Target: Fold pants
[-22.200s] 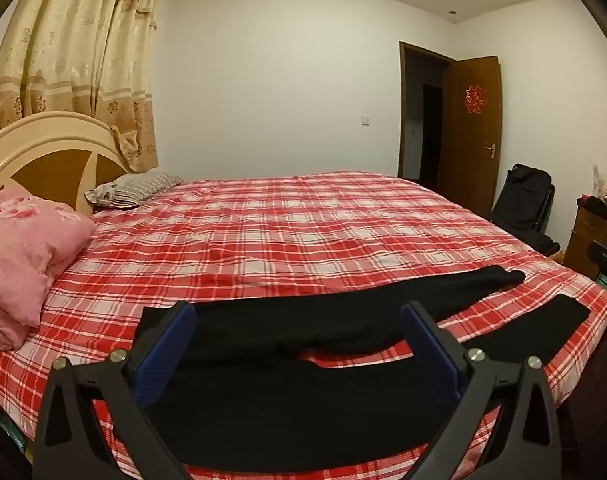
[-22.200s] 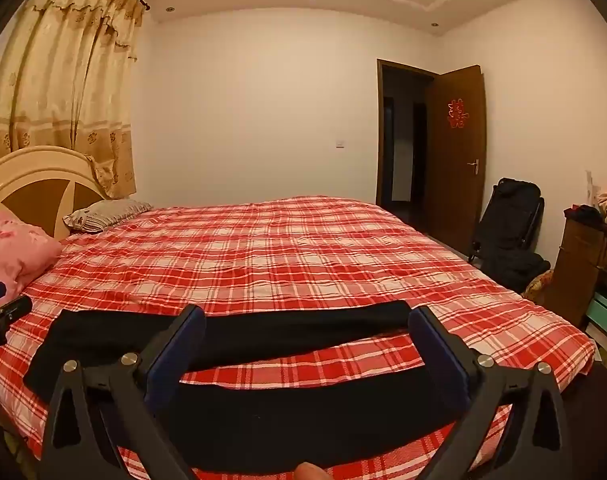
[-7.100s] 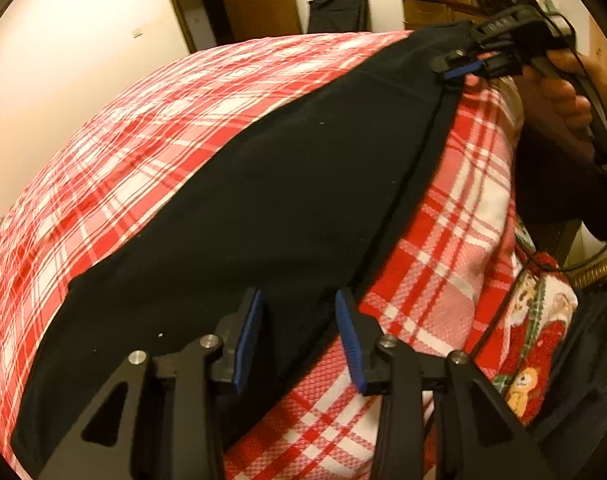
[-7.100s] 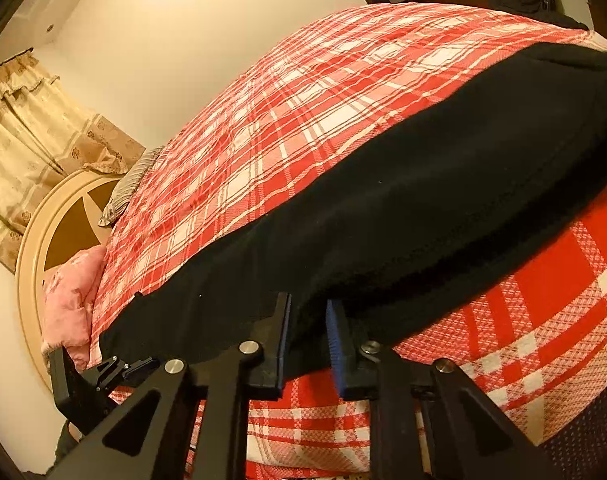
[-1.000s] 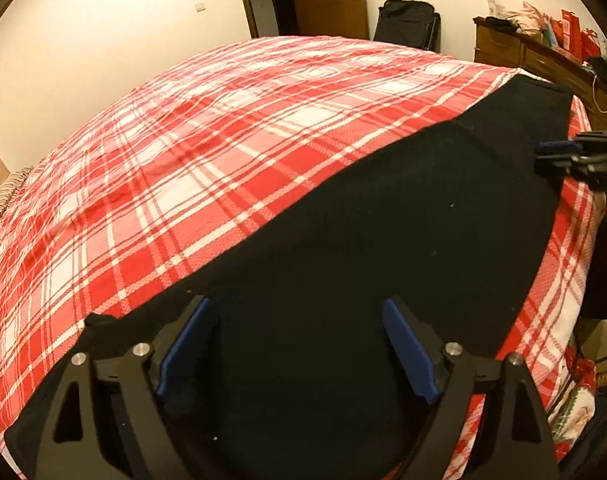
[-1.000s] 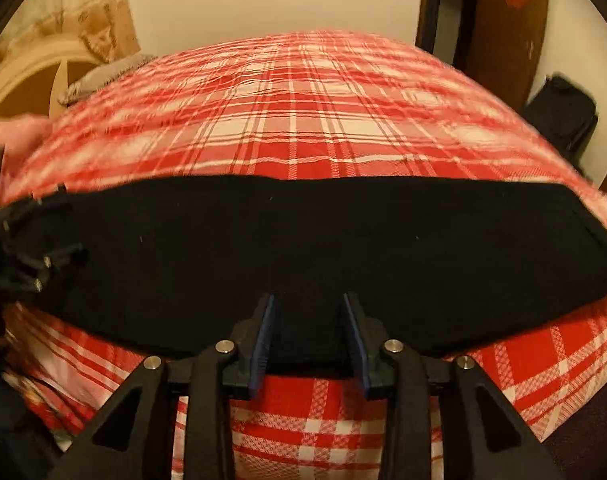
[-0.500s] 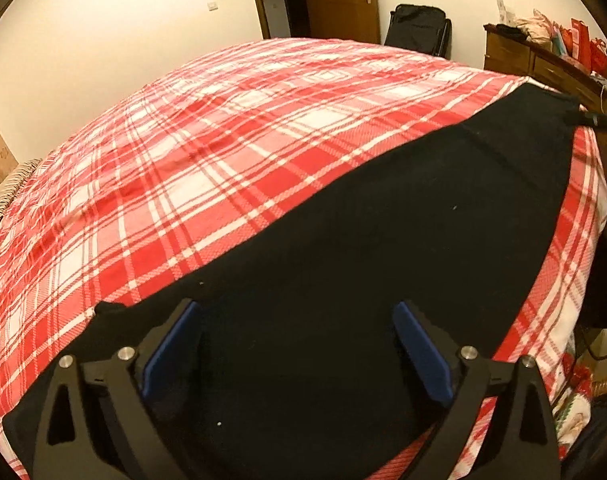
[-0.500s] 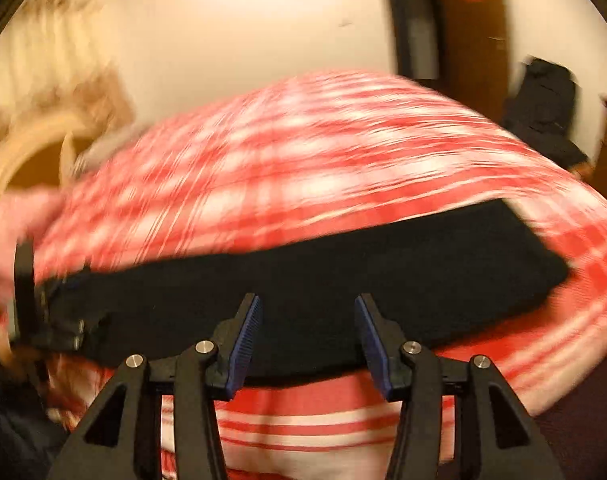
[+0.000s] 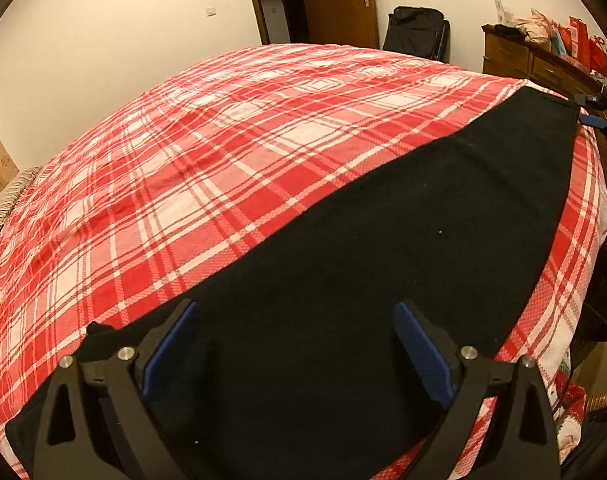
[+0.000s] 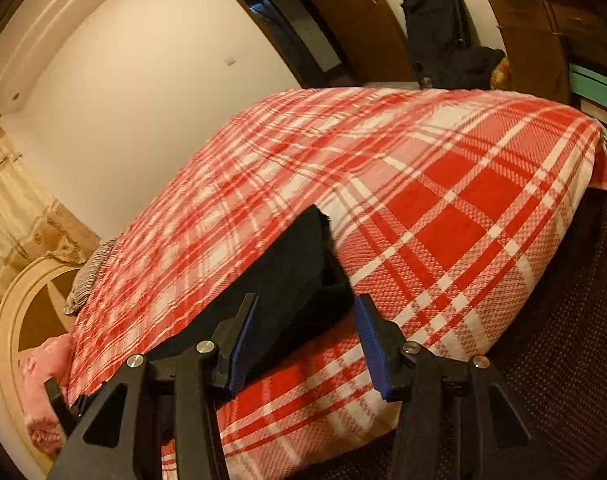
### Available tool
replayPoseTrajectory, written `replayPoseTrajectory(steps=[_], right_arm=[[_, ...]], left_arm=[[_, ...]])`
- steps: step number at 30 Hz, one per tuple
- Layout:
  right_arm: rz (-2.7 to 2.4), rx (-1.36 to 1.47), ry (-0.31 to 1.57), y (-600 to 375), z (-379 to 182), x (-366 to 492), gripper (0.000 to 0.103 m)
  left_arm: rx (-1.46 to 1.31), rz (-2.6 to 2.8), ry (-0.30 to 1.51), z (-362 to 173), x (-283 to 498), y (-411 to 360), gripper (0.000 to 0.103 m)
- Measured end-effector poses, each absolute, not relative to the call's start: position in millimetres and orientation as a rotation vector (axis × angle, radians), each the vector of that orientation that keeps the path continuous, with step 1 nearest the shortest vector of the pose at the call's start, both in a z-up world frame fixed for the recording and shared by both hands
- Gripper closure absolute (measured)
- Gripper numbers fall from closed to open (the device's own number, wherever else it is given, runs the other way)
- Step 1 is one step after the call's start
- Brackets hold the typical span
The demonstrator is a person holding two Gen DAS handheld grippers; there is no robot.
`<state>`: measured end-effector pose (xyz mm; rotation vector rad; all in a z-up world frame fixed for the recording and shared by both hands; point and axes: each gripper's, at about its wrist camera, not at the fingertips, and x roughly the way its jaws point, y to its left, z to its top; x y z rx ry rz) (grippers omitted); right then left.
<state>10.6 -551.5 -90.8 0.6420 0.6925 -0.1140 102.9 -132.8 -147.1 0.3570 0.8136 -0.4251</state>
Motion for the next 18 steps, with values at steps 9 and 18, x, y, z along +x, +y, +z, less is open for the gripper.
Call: replayPoseTrajectory(steps=[9,18], right_arm=[[-0.119,0.747,0.690,-569.3,-105.3,25.6,0.064],[-0.055,0.804,0.672,-572.5,-115.2,31.3,0.069]], left_arm=[[0.360,-0.403,0.822,-151.0,106.9,-130.9,0.004],[0.338,-0.378,0.840,-158.7,113.3,-124.5,0.004]])
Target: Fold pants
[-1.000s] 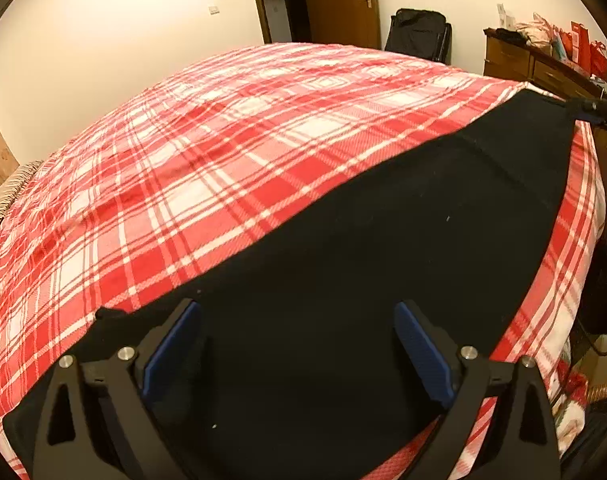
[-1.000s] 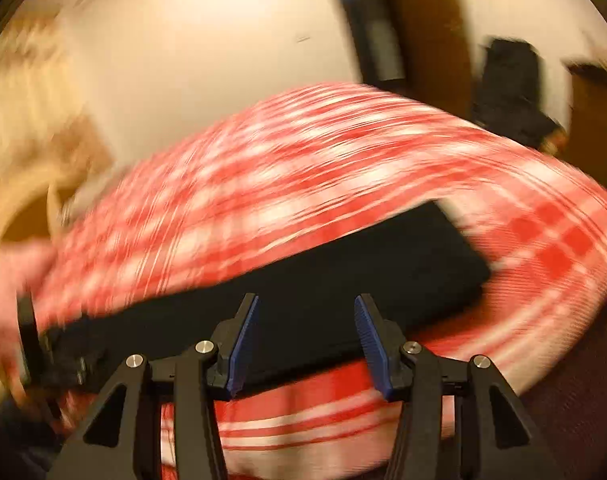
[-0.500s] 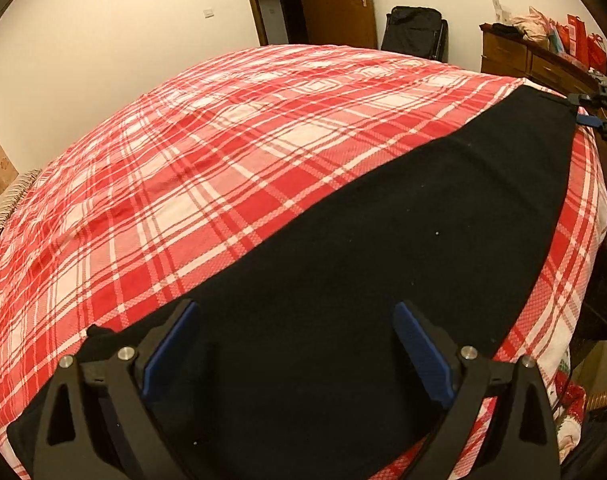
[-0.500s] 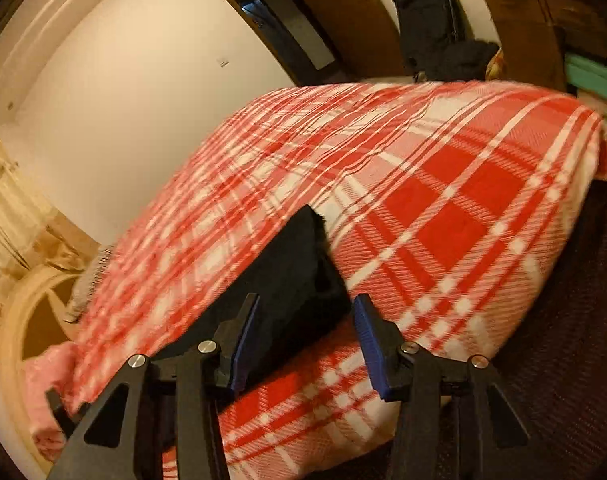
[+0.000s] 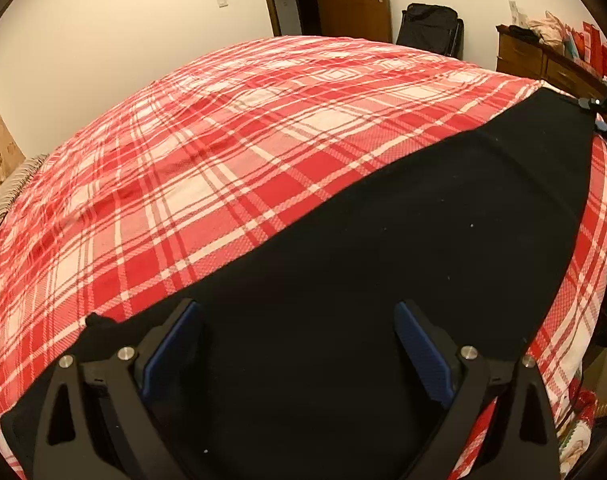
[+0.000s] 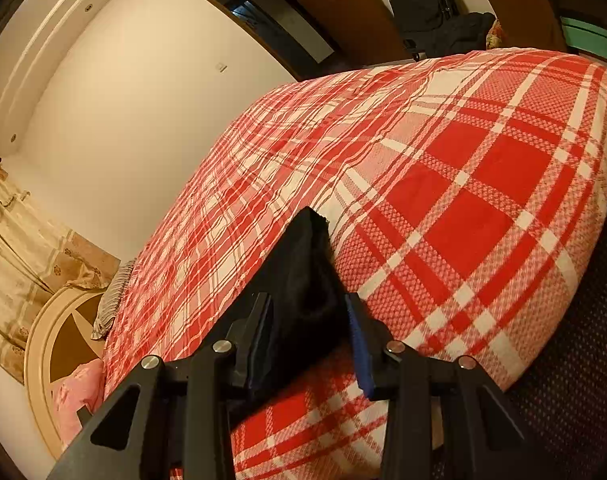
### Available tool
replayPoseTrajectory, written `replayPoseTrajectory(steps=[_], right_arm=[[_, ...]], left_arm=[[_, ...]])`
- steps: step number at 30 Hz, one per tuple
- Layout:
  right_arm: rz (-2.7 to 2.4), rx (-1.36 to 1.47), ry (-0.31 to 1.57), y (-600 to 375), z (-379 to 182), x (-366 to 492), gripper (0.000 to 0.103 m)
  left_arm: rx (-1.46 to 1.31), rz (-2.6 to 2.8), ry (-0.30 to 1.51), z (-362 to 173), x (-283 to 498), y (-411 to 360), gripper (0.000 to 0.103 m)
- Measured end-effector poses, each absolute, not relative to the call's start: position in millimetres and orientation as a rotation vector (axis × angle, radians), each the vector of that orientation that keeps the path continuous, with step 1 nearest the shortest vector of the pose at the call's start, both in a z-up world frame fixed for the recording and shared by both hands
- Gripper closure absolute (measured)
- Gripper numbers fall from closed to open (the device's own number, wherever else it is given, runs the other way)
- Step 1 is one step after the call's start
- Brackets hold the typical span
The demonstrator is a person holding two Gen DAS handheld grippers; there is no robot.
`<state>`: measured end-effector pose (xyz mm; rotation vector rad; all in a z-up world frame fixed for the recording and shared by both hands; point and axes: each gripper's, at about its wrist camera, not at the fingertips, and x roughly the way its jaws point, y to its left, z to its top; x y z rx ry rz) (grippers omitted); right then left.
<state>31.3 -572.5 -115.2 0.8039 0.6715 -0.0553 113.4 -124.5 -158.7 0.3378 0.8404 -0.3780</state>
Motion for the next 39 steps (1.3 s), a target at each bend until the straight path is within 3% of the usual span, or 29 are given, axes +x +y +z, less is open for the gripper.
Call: replayPoseTrajectory(steps=[8,18,25,31,39], right_arm=[[-0.066,0.766,0.645,-570.2,-112.5,25.9,0.089],[0.054,0.535,0.533,-500.4,-42.3,23.5,0.090],[0.194,0.414,0.552,-425.8,-19.2,39.3,0.090],[0.331,0.310,0.624,-348.1,-34.0,55.8,0.091],[0.434,0.208,0.821,-265.6,-112.0,80.0,0.090]], left_arm=[[0.323,-0.394,0.844,-155.3,111.3,-125.1,0.004],[0.194,-0.438,0.819,-124.4,106.1,-109.7,0.004],[0.164,-0.458,0.819,-122.3,103.4,-102.2,0.004],[0.137,-0.463,0.814,-120.5,101.8,-94.7,0.004],[0.111,-0.471,0.841,-127.5,104.7,-90.9,0.007]])
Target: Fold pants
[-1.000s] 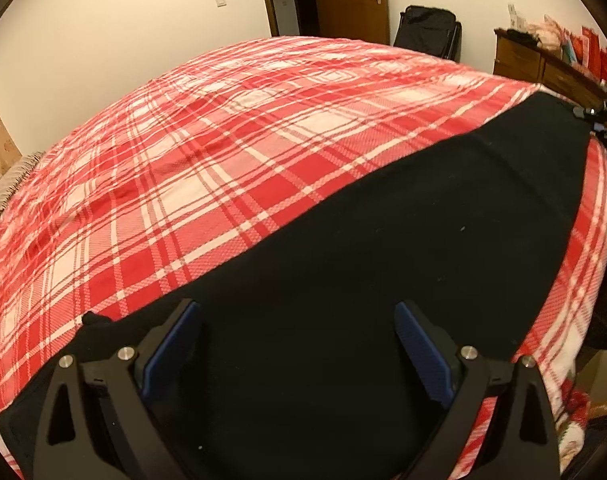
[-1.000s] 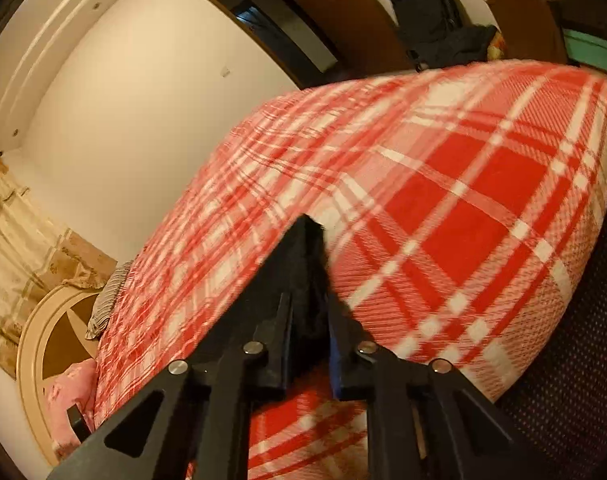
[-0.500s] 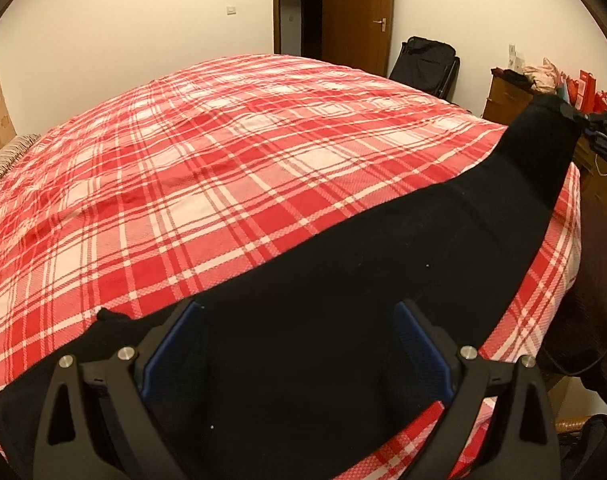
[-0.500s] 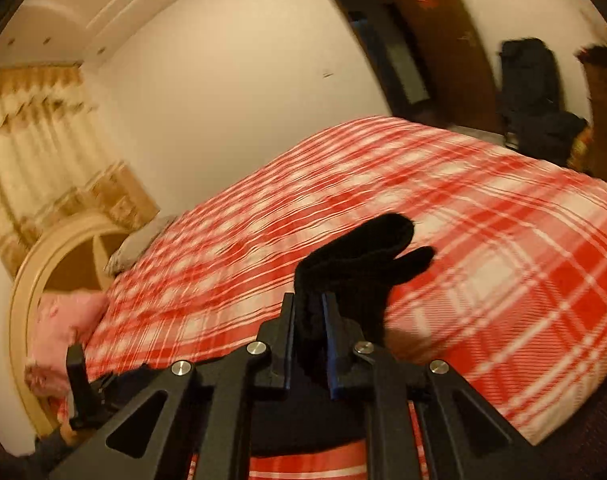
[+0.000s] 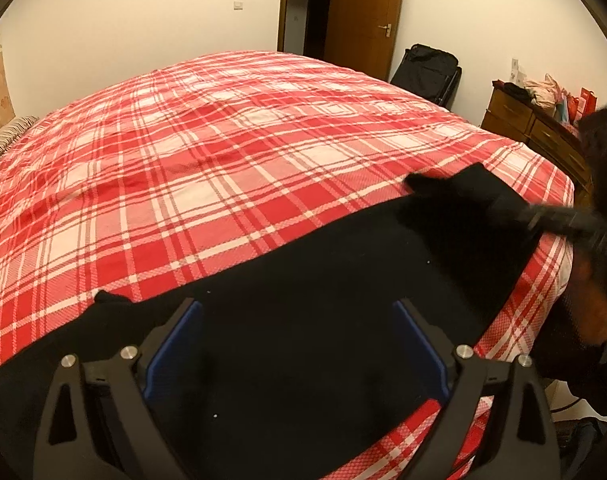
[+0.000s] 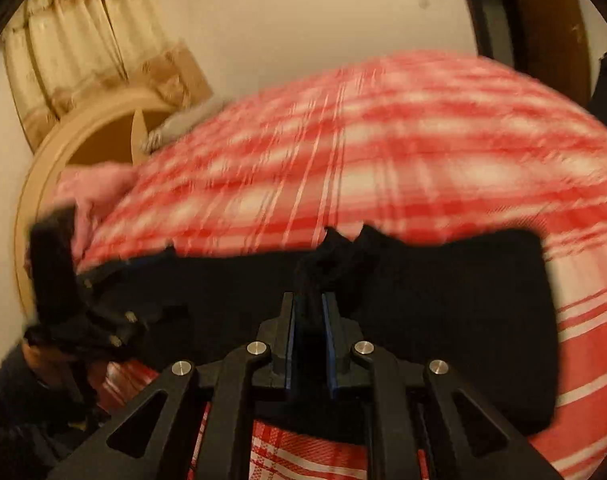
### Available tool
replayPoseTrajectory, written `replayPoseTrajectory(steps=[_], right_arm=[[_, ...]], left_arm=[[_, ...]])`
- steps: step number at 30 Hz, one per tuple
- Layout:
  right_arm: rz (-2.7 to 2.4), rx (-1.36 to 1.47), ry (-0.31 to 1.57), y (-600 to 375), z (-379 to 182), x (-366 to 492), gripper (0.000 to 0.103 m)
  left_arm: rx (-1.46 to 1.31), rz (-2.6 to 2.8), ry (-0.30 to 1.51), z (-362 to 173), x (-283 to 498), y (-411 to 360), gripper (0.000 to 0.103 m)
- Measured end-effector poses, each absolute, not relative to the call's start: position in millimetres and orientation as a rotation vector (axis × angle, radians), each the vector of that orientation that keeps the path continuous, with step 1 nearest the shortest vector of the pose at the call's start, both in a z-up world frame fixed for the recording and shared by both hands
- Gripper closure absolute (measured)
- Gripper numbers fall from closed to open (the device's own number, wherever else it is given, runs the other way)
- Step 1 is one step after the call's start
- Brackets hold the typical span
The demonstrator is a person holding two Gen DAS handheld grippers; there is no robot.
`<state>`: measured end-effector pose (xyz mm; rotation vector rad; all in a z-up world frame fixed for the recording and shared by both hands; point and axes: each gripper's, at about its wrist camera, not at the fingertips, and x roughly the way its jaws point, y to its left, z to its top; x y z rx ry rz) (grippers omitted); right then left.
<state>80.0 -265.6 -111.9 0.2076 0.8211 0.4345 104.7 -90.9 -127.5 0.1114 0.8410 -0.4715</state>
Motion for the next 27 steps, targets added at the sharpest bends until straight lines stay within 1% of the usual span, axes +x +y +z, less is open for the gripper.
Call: replayPoseTrajectory(steps=[4,5,6,8,13,18,24,25,27], right_arm=[[0.440,0.136,0.915,-251.1,-141.6,85.8,0.088],[0.448,0.130,0.921,-249.9,-143.4,85.2,0.084],[0.464,0.124,0.928,-250.0,-142.6,83.6,0.072],[0.514,0.116,0.943,-250.1,-137.2,78.1,0.059],[0.579,0.088,0.913,-264.1,-130.3,54.1,0.059],[0.518,0.143,0.850,-283.0,-125.6,51.1,0.061],[0.509,0.038,0.842,-250.4,-129.0,57.5,0.061],[0.494,0.032,0.848,-247.3,-131.6,60.7,0.063],[0.464,0.012,0.869,-240.8,-140.3,68.9,0.079]], left_arm=[[0.108,-0.493,0.856,-129.5,107.1,-95.9,0.007],[0.106,-0.503,0.861,-129.7,107.5,-97.9,0.009],[0.105,-0.510,0.868,-129.8,108.8,-100.6,0.010],[0.097,-0.530,0.879,-129.0,110.9,-106.6,0.011],[0.088,-0.574,0.892,-125.6,116.7,-127.0,0.013],[0.086,-0.561,0.900,-128.4,123.8,-142.1,0.013],[0.090,-0.555,0.918,-136.4,121.7,-145.0,0.013],[0.089,-0.556,0.921,-137.0,121.4,-144.6,0.013],[0.088,-0.555,0.920,-136.6,121.6,-143.9,0.013]])
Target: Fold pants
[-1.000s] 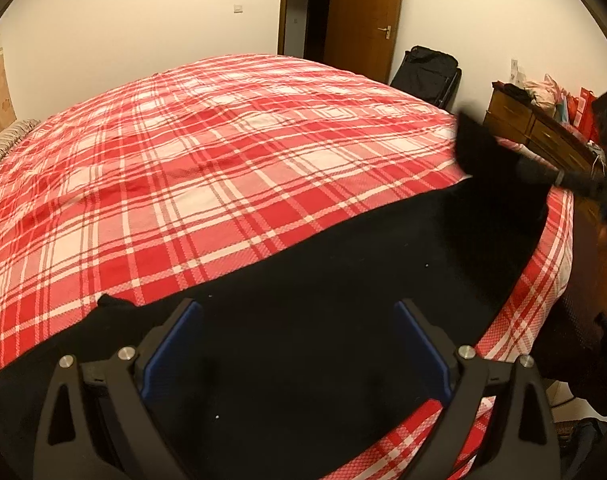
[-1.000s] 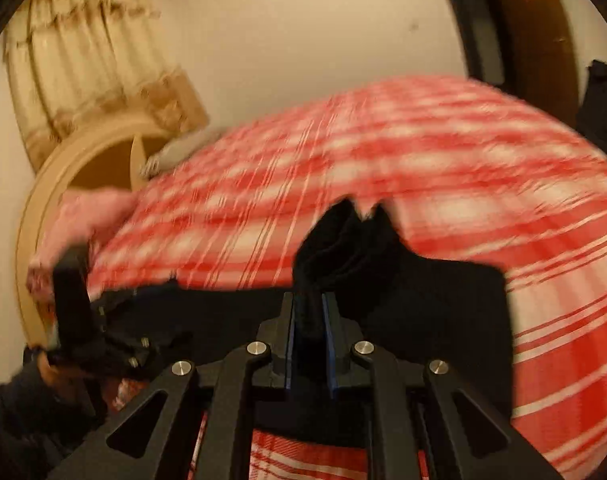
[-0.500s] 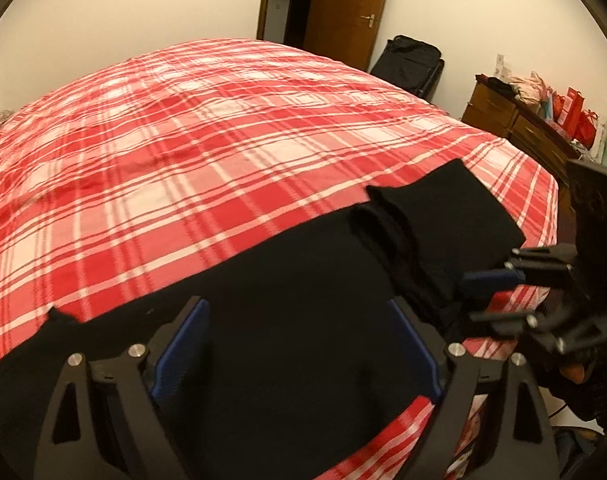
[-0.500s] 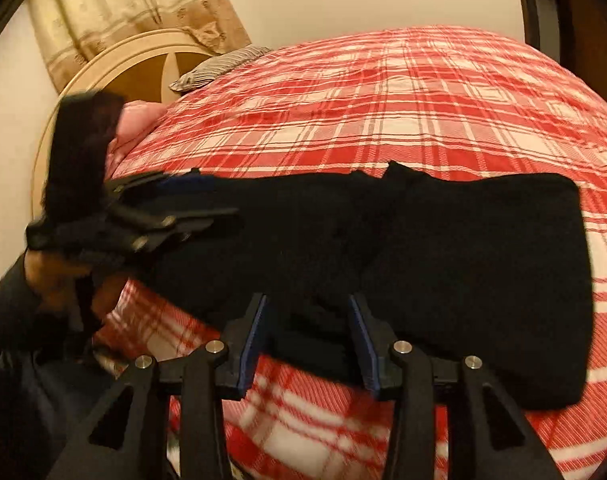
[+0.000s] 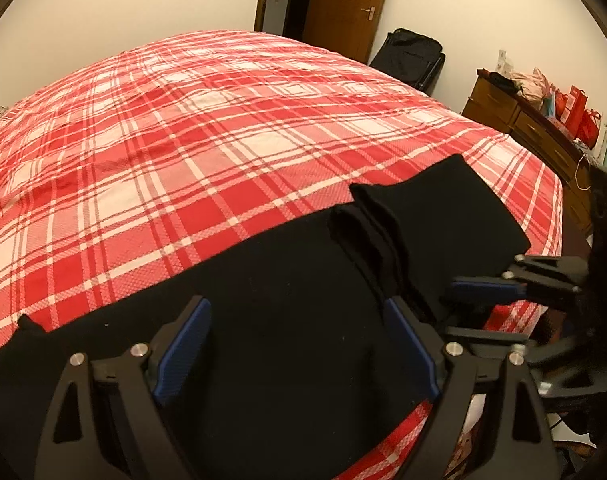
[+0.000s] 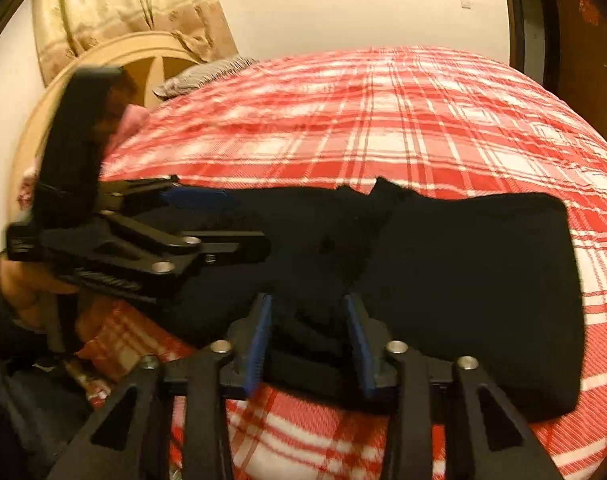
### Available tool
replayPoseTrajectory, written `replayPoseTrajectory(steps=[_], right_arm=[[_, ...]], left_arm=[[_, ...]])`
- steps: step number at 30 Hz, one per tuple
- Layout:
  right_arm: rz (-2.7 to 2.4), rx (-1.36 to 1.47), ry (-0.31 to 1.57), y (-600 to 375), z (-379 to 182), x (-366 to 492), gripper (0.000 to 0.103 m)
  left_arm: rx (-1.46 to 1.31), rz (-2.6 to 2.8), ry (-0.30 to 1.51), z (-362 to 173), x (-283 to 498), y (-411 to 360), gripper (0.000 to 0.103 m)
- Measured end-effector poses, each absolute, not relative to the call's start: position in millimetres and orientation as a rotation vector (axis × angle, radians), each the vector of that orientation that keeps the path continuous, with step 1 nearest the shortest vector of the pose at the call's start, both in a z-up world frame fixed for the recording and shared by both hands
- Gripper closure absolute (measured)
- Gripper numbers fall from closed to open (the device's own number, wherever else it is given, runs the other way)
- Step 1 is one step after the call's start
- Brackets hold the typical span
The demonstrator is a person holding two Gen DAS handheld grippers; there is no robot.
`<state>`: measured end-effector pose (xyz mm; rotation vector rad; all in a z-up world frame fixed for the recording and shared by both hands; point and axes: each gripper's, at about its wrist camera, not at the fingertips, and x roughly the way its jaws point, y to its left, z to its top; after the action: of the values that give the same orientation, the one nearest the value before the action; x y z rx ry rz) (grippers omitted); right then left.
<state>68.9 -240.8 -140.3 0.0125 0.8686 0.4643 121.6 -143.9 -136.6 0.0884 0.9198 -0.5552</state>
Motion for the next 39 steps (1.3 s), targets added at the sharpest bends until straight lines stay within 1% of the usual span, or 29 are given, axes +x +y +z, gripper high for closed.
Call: replayPoseTrajectory(steps=[2,4,10,13,15,16,17,18,19,20,21,23,24,25,28,29,30,34,35,36,37,38,39], right_arm=[[0.433,-0.002,0.875,-240.8,-145.6,72.8,0.088],[0.440,0.012,0.869,-244.2,-143.6,70.3,0.094],[0.462,0.000,0.797,-246.1,-112.2,47.3,0.095],[0.469,-0.028,0.825,-237.9,-124.3,48.8,0.095],[0.479,-0.072,0.901,-229.1,-145.2,56.0,0.092],[0.476,-0.087,0.904,-228.0,-150.2,55.8,0.092],[0.484,-0.076,0.895,-230.0,-148.5,54.8,0.089],[0.497,-0.057,0.901,-233.9,-144.2,55.7,0.078],[0.507,-0.043,0.906,-238.1,-140.7,56.1,0.069],[0.512,-0.021,0.892,-246.3,-134.0,55.5,0.056],[0.509,-0.001,0.858,-256.3,-127.0,53.4,0.053],[0.492,0.031,0.813,-275.8,-117.6,49.5,0.053],[0.474,0.058,0.788,-291.5,-112.4,46.8,0.053],[0.461,0.071,0.768,-300.3,-109.1,44.1,0.053],[0.358,0.146,0.694,-338.8,-103.2,39.8,0.053],[0.330,0.176,0.677,-349.3,-103.3,38.5,0.053],[0.308,0.210,0.663,-359.5,-104.1,38.1,0.053],[0.242,0.303,0.632,-381.9,-107.2,41.8,0.053],[0.240,0.318,0.628,-383.3,-108.1,42.0,0.053],[0.238,0.319,0.620,-382.9,-108.0,41.2,0.053],[0.235,0.314,0.609,-381.6,-107.4,40.5,0.053],[0.232,0.303,0.588,-379.5,-105.4,38.1,0.051],[0.231,0.293,0.570,-377.9,-102.9,35.4,0.047]], left_arm=[[0.084,-0.553,0.913,-134.9,121.8,-142.2,0.013],[0.075,-0.555,0.908,-133.3,121.6,-140.0,0.013],[0.067,-0.556,0.907,-132.0,121.5,-138.7,0.013],[0.070,-0.562,0.910,-132.2,122.1,-143.4,0.013],[0.077,-0.570,0.911,-132.3,121.1,-147.4,0.013],[0.080,-0.579,0.914,-132.2,120.5,-149.7,0.013],[0.082,-0.589,0.916,-132.2,120.3,-152.0,0.013],[0.086,-0.600,0.921,-132.5,120.6,-155.6,0.013],[0.088,-0.607,0.924,-132.7,121.1,-158.1,0.013],[0.089,-0.614,0.928,-133.1,122.0,-161.5,0.013],[0.090,-0.622,0.934,-133.6,123.7,-166.1,0.013],[0.083,-0.642,0.936,-133.4,125.5,-172.8,0.015],[0.076,-0.658,0.939,-133.2,126.9,-178.0,0.021],[0.069,-0.670,0.945,-133.8,127.9,-181.8,0.024],[0.057,-0.697,0.965,-138.9,129.8,-193.6,0.036],[0.064,-0.695,0.976,-141.6,130.5,-197.8,0.042],[0.070,-0.688,0.989,-145.7,131.6,-202.1,0.045],[0.061,-0.677,0.987,-147.9,131.4,-208.8,0.045],[0.058,-0.677,0.986,-147.5,131.7,-209.6,0.050],[0.055,-0.674,0.987,-147.4,131.7,-210.2,0.063],[0.055,-0.678,0.986,-147.0,131.8,-210.9,0.071],[0.053,-0.687,0.986,-146.7,131.4,-211.4,0.088],[0.041,-0.697,0.988,-146.3,130.9,-211.4,0.089]])
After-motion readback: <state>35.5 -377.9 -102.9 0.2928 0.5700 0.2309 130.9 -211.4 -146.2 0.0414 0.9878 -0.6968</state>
